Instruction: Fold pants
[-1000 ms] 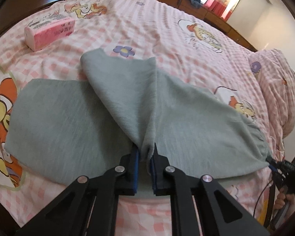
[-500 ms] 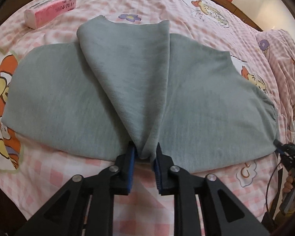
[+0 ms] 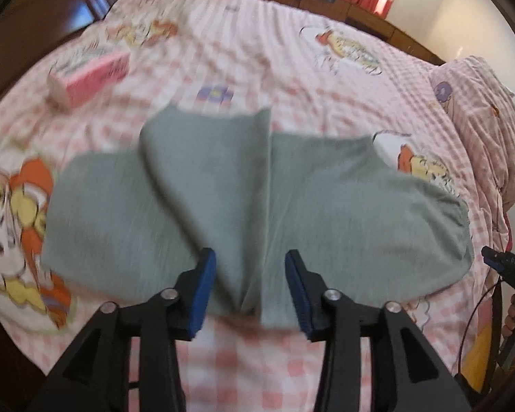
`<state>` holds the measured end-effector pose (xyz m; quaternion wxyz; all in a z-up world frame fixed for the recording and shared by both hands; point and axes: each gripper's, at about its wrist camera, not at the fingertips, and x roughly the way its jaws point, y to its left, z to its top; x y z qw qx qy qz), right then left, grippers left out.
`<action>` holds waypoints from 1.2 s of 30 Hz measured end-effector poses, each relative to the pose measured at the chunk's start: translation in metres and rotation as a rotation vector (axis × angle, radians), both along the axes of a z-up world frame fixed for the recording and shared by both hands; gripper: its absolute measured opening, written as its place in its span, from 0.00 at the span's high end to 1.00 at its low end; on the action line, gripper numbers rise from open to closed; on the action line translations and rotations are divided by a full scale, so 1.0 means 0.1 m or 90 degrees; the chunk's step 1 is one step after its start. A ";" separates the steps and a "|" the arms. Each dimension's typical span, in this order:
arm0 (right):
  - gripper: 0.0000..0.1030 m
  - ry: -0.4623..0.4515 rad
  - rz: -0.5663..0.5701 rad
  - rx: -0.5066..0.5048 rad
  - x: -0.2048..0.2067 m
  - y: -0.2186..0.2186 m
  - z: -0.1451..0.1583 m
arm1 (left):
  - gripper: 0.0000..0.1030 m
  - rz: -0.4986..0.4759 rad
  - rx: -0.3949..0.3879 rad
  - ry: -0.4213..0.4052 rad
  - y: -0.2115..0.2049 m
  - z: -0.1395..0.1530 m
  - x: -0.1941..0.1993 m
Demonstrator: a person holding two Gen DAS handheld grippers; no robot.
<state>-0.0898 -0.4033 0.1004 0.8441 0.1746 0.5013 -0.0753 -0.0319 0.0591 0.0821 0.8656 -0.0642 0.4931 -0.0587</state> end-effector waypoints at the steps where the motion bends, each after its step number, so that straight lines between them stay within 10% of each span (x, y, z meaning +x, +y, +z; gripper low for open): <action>1: 0.67 0.000 0.018 -0.007 0.04 0.08 0.00 | 0.56 0.002 0.003 -0.007 -0.03 0.02 0.08; 22: 0.66 0.063 0.161 0.027 0.50 1.01 -0.59 | 0.56 0.033 0.043 0.008 -0.27 -0.33 1.50; 27: 0.65 0.055 0.162 0.037 0.49 0.97 -0.61 | 0.93 0.028 0.031 -0.008 -0.20 -0.33 1.44; 36: 0.65 0.041 0.156 0.042 0.39 0.92 -0.60 | 0.97 0.089 0.022 -0.095 0.27 0.13 0.93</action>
